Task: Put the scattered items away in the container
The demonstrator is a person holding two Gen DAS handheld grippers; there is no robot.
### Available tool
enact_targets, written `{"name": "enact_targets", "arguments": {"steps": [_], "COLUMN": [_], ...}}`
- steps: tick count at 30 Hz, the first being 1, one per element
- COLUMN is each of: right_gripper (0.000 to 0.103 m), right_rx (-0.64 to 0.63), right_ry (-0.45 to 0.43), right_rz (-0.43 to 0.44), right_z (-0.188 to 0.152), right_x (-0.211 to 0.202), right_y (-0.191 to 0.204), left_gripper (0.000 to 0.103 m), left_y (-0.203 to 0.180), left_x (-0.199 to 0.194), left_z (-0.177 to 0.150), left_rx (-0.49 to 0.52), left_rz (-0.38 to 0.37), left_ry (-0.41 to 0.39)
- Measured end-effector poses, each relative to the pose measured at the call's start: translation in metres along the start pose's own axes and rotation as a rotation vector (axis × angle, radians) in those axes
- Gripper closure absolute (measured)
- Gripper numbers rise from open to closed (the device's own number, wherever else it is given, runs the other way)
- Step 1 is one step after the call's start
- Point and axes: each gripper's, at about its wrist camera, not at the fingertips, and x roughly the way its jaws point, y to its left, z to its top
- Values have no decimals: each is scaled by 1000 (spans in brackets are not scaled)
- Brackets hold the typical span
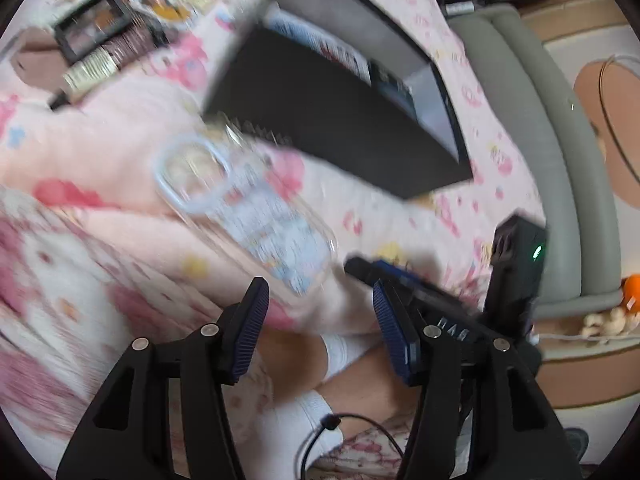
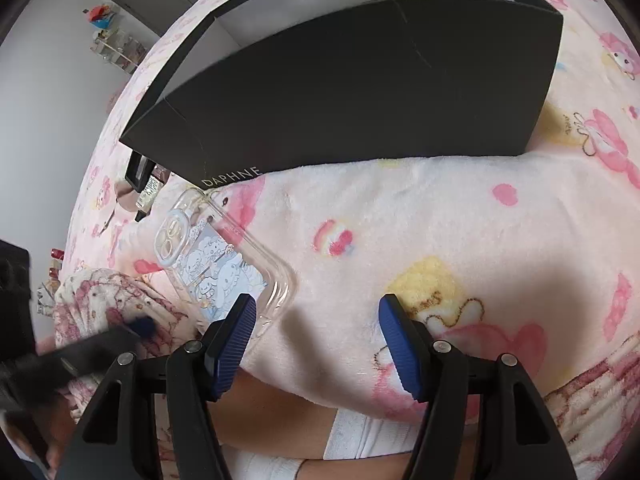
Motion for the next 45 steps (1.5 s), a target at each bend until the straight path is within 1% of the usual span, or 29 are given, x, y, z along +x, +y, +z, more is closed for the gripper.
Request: {"name": "enact_targets", "arguments": {"steps": [4, 6, 9, 11, 12, 17, 21, 24, 26, 28, 30, 31, 32, 33, 36, 39, 41, 42, 45], "right_gripper": [42, 42, 42, 42, 42, 42, 42, 42, 43, 46, 46, 46, 46, 46, 46, 46, 46, 46, 46], "right_rx": [14, 22, 24, 26, 65, 78, 55, 45, 44, 47, 31, 25, 18, 13, 13, 11, 7, -2, 7], "right_ry": [-4, -15, 17, 46, 32, 26, 35, 49, 47, 19, -35, -60, -81, -88, -65, -34, -45, -48, -63], "right_rz": [12, 44, 86, 106, 95, 91, 99, 123, 130, 127, 97, 75, 48, 26, -45, -55, -70, -77, -69], "right_z": [-3, -6, -10, -13, -14, -11, -9, -5, 1, 7, 14, 18, 21, 23, 23, 17, 15, 15, 14], "right_x": [-5, -12, -12, -6, -5, 4, 15, 27, 31, 24, 12, 7, 2, -1, 2, 10, 12, 13, 13], "right_y": [1, 0, 3, 4, 4, 8, 17, 21, 23, 23, 24, 23, 21, 18, 11, 5, 6, 7, 6], "left_gripper": [48, 48, 48, 48, 47, 48, 49, 49, 49, 49, 49, 49, 49, 49, 49, 49, 49, 48, 47], "left_y": [3, 5, 16, 23, 27, 42, 50, 49, 49, 48, 44, 42, 40, 39, 41, 41, 40, 40, 37], "left_x": [-8, -5, 0, 9, 11, 34, 46, 48, 51, 56, 60, 62, 62, 62, 65, 69, 74, 76, 79], "left_z": [22, 36, 54, 64, 68, 73, 70, 66, 61, 53, 46, 42, 40, 39, 38, 38, 41, 40, 39], "left_rx": [-9, 5, -1, -14, -14, -14, -24, -3, 11, 39, 67, 77, 85, 87, 76, 68, 71, 77, 106], "left_rz": [92, 164, 231, 249, 252, 235, 246, 227, 194, 151, 79, 43, 24, 26, 79, 109, 113, 102, 88], "left_ry": [-93, -131, -136, -123, -115, -49, -36, -23, 11, 64, 108, 118, 112, 99, 71, 65, 71, 84, 106]}}
